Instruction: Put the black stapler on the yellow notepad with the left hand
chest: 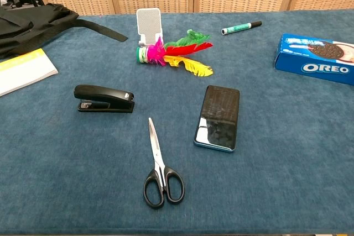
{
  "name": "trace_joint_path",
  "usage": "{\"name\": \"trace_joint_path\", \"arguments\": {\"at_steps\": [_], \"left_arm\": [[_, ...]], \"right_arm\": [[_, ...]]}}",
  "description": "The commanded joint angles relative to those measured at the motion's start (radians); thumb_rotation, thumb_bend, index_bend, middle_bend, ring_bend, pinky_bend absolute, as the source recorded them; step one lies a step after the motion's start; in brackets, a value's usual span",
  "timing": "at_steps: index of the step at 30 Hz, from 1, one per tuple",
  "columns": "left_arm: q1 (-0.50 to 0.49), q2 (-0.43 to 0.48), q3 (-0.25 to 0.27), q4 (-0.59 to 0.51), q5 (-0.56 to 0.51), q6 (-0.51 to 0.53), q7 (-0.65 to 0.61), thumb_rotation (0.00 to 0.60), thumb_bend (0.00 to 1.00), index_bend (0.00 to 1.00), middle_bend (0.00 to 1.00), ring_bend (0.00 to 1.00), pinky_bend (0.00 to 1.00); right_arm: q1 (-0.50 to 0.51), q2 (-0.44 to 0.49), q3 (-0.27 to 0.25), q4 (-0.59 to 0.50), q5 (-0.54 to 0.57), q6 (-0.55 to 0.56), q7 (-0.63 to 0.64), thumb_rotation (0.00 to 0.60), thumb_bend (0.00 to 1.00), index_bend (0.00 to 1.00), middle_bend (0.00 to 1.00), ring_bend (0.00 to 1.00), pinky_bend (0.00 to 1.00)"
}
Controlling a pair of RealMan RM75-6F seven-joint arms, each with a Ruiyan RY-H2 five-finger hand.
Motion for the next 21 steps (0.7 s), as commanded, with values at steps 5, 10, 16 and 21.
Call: {"name": "trace_joint_path", "arguments": {"at_steps": [5,10,16,21], "left_arm": [[0.004,0.005,0.004,-0.009,0.01,0.009,0.0,0.6,0.14,0.0,0.0,0.0,0.06],[0.003,0.007,0.004,-0.008,0.01,0.008,-0.004,0.6,0.14,0.0,0.0,0.0,0.06],[-0.001,0.006,0.003,-0.003,0.0,-0.002,-0.005,0.6,0.14,0.0,0.0,0.0,0.06],[0.0,0.007,0.005,-0.012,0.008,0.002,0.001,0.6,0.14,0.0,0.0,0.0,0.06]], "right_arm": [[0.0,0.0,-0.007,-0.001,-0.011,0.0,-0.002,0.6,0.33,0.07,0.0,0.0,0.0],[0.001,0.0,-0.009,-0.005,-0.013,-0.002,-0.003,0.6,0.33,0.07,0.0,0.0,0.0],[0.004,-0.006,-0.012,-0.007,-0.014,-0.009,-0.015,0.6,0.33,0.07,0.0,0.0,0.0],[0.002,-0.004,-0.018,-0.008,-0.024,-0.006,-0.014,0.6,0.33,0.07,0.0,0.0,0.0]]}}
